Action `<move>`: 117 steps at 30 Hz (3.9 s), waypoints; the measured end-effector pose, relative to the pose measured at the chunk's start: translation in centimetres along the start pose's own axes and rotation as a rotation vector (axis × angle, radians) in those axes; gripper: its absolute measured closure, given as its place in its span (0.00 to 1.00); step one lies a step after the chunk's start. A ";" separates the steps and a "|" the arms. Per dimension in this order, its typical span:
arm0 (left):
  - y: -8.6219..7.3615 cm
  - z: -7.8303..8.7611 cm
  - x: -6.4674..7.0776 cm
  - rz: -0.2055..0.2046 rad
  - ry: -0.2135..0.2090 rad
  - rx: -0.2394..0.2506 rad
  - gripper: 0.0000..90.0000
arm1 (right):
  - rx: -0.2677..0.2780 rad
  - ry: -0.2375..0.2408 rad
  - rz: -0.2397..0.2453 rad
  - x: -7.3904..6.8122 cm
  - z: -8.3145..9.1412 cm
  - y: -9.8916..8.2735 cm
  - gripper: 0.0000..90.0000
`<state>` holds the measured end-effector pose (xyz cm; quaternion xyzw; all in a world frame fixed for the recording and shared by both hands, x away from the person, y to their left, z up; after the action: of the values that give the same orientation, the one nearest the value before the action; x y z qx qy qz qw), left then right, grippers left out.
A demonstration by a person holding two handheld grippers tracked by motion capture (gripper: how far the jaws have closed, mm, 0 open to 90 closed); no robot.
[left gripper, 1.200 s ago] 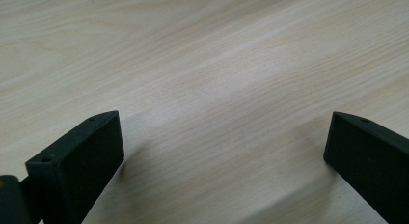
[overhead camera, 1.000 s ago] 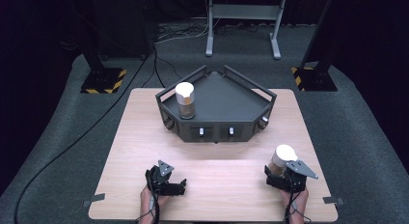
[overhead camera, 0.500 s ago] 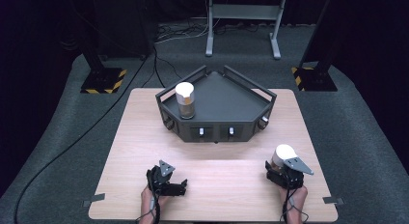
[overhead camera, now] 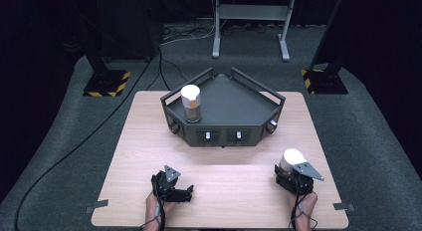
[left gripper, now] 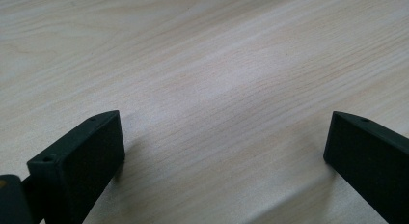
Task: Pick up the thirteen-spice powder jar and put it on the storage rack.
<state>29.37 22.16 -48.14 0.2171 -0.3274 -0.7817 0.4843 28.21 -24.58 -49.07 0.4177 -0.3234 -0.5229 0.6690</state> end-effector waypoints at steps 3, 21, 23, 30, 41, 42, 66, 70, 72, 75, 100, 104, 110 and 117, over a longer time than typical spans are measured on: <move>0.0 0.0 -0.1 -0.002 -0.004 0.000 0.00 | 0.000 0.006 -0.005 0.1 0.0 0.0 0.34; 0.1 -0.1 -0.4 -0.022 -0.020 -0.002 0.00 | -0.005 0.040 -0.009 0.4 0.5 1.1 0.34; 0.1 -0.1 -0.4 -0.022 -0.021 -0.002 0.00 | -0.003 0.040 -0.004 0.4 0.6 1.4 0.34; 0.2 -0.2 -0.4 -0.018 -0.022 0.001 0.00 | 0.009 0.053 0.031 0.1 1.1 3.1 0.34; 0.2 -0.2 -0.4 -0.019 -0.022 0.001 0.00 | 0.035 0.084 0.059 -0.1 1.5 5.4 0.34; 0.2 -0.2 -0.4 -0.019 -0.022 0.002 0.00 | 0.039 0.084 0.060 -0.1 1.5 5.6 0.34; 0.2 -0.3 -0.4 -0.019 -0.020 0.001 0.00 | 0.066 0.099 0.123 -0.1 1.1 10.2 0.34; 0.2 -0.3 -0.4 -0.019 -0.019 0.001 0.00 | 0.070 0.107 0.127 0.0 1.0 10.9 0.34; 0.2 -0.3 -0.4 -0.019 -0.019 0.000 0.00 | 0.075 0.117 0.122 0.1 0.9 11.3 0.34; 0.2 -0.3 -0.4 -0.019 -0.019 0.001 0.00 | 0.074 0.121 0.126 0.1 0.7 11.8 0.34; 0.2 -0.3 -0.4 -0.019 -0.020 0.001 0.00 | 0.063 0.154 0.176 -0.9 -1.7 15.6 0.34; 0.2 -0.3 -0.4 -0.018 -0.019 0.001 0.00 | 0.061 0.161 0.181 -1.1 -2.2 16.1 0.34; 0.2 -0.3 -0.4 -0.019 -0.019 0.001 0.00 | 0.062 0.168 0.187 -1.3 -2.7 16.8 0.34; 0.2 -0.3 -0.4 -0.019 -0.020 0.001 0.01 | 0.058 0.178 0.187 -1.4 -3.4 17.4 0.34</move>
<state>29.87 22.39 -48.13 0.2128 -0.3304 -0.7882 0.4736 38.30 -20.63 -34.99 0.4495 -0.3152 -0.4097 0.7285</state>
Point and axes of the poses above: each handheld gripper's, and its own axes: z roughly backward along the jaws, y roughly out of its top, x roughly to its right, the point moved 6 cm from there along -z, roughly forward along the jaws, and after that the axes turned 2 degrees about y, right-handed, at the moved point
